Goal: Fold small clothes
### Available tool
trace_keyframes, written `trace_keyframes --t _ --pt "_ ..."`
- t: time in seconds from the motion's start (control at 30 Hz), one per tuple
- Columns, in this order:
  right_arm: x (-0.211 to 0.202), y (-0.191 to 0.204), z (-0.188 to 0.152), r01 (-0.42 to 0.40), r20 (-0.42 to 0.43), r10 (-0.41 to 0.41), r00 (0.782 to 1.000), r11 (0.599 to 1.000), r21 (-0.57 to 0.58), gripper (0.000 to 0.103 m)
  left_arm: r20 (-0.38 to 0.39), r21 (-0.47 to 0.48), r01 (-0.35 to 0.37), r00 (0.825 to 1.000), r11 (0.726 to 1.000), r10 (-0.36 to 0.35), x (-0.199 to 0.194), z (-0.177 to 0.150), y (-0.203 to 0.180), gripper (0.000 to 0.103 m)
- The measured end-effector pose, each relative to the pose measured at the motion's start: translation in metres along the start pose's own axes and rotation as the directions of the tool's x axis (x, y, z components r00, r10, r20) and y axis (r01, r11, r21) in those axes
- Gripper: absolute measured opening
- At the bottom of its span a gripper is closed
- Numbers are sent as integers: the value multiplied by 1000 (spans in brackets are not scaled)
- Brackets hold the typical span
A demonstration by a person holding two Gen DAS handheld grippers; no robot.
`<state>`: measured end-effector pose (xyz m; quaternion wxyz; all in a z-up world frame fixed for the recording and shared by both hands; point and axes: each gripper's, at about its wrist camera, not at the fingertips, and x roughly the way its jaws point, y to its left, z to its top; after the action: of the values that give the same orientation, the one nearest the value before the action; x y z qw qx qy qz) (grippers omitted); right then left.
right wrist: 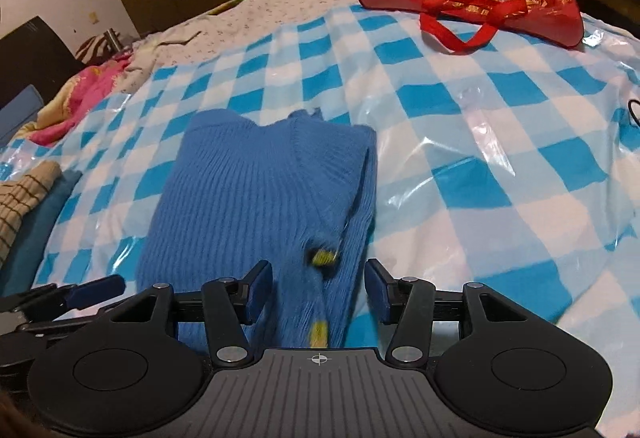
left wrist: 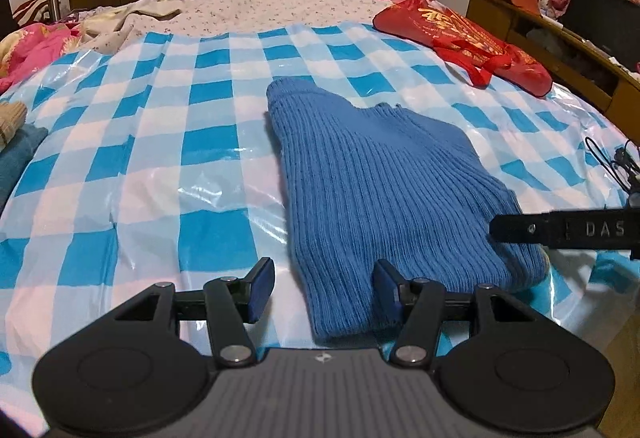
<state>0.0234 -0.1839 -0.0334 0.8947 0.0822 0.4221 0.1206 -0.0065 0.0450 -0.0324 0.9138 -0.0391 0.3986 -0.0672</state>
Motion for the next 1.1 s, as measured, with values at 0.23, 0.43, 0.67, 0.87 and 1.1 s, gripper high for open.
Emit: trace_keyframes --t 0.23,0.43,0.67,0.87,1.1 --pt "3 10 -14 58 2 -58 998 997 -42 49 -43 1 -10 999 1000 10 3 -6 0 66" --pt "-9 10 -21 36 5 -36 999 999 -19 49 -35 -13 -1 999 1000 1 -3 -8 -1 66" --pt "-13 20 -39 7 -13 -7 1000 1000 -26 50 -54 -20 2 999 1000 -3 -4 -16 -1 70" --pt "-15 28 -47 29 7 -29 1000 997 -66 50 -65 -3 -15 998 1000 15 -3 -20 -5 73" --pt "-17 33 -50 47 14 -46 999 996 -80 52 -66 16 -28 997 999 29 -2 -22 -8 77"
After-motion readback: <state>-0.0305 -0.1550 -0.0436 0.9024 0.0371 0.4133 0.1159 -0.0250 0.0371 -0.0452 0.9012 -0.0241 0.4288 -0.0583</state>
